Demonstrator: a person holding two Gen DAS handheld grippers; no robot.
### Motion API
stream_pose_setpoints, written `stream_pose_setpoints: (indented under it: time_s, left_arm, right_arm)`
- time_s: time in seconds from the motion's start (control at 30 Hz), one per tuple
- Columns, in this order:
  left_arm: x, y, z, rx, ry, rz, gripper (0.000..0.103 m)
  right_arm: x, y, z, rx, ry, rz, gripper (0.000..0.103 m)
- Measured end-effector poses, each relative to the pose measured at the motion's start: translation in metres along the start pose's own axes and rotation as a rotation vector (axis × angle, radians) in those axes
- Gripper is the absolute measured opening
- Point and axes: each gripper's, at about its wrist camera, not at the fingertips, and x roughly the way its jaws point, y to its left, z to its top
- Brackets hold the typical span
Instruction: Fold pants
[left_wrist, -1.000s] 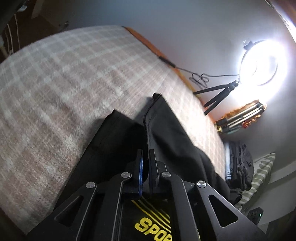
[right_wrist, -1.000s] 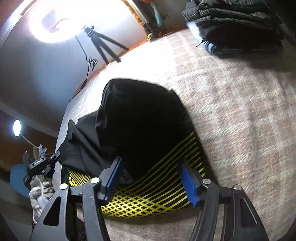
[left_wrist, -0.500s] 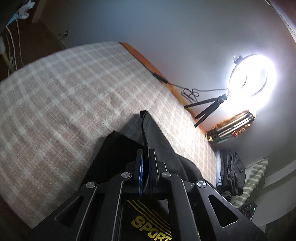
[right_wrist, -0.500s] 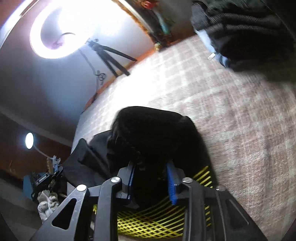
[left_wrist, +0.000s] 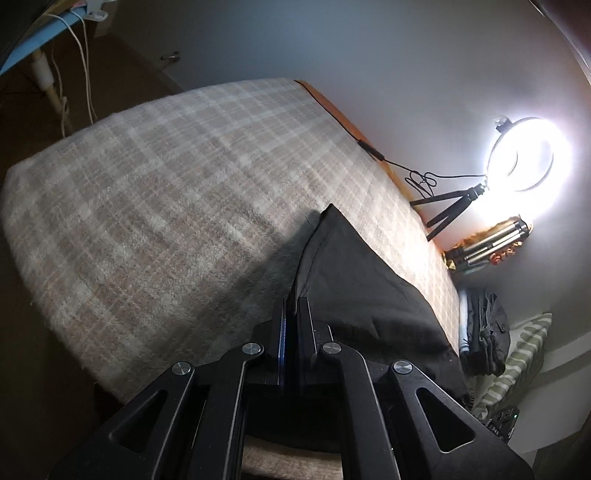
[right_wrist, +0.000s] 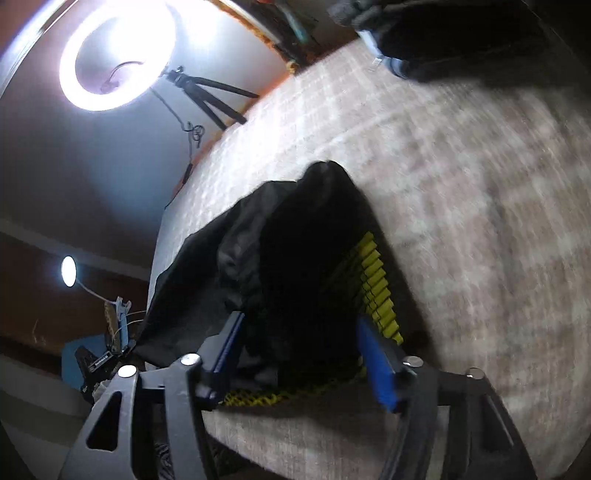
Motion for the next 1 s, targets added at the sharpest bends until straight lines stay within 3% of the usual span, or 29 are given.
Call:
stream_pose_setpoints:
  time_s: [0.1,0.27,0.4,0.57,0.63,0.7,0.77,0.93,1.0]
  left_arm:
    - [-0.007,-0.011,0.000,0.040,-0.015,0.007,0.003]
    - [-0.016,-0.025,-0.004,0.123,-0.024,0.043,0.003]
    - [-0.003,-0.020,-0.021,0.161,0.052,0.087,0.003]
    - [0.004,-0.018,-0.044,0.196,0.126,0.128,0.005]
    - [-0.001,-0.017,-0.044,0.191,0.132,0.141,0.008]
    - [-0.008,-0.017,-0.039,0.193,0.132,0.160,0.015]
    - [-0.016,-0.019,-0.035,0.204,0.117,0.177,0.021]
    - [-0.027,-0.043,-0.029,0.280,0.065,0.170,0.022]
    - [-0.019,-0.059,-0.029,0.316,0.076,0.142,0.022]
  right_arm:
    - [0.006,0.009,0.008,0.003,0.046,0.026,0.004]
    - [-0.033,0.032,0.023,-0.082,0.013,0.072,0.003]
    - [-0.032,0.008,0.018,-0.077,0.065,-0.072,0.003]
    - [-0.012,-0.021,0.012,-0.068,0.127,-0.176,0.003]
    - [-0.012,-0.026,0.015,-0.069,0.142,-0.169,0.013]
    - [-0.013,-0.021,0.016,-0.113,0.180,-0.198,0.052]
    - [-0.019,-0.010,0.019,-0.181,0.173,-0.235,0.066]
    - [-0.041,0.012,0.047,-0.268,0.012,-0.146,0.071]
    - [-0.032,0.014,0.057,-0.279,0.005,-0.137,0.071]
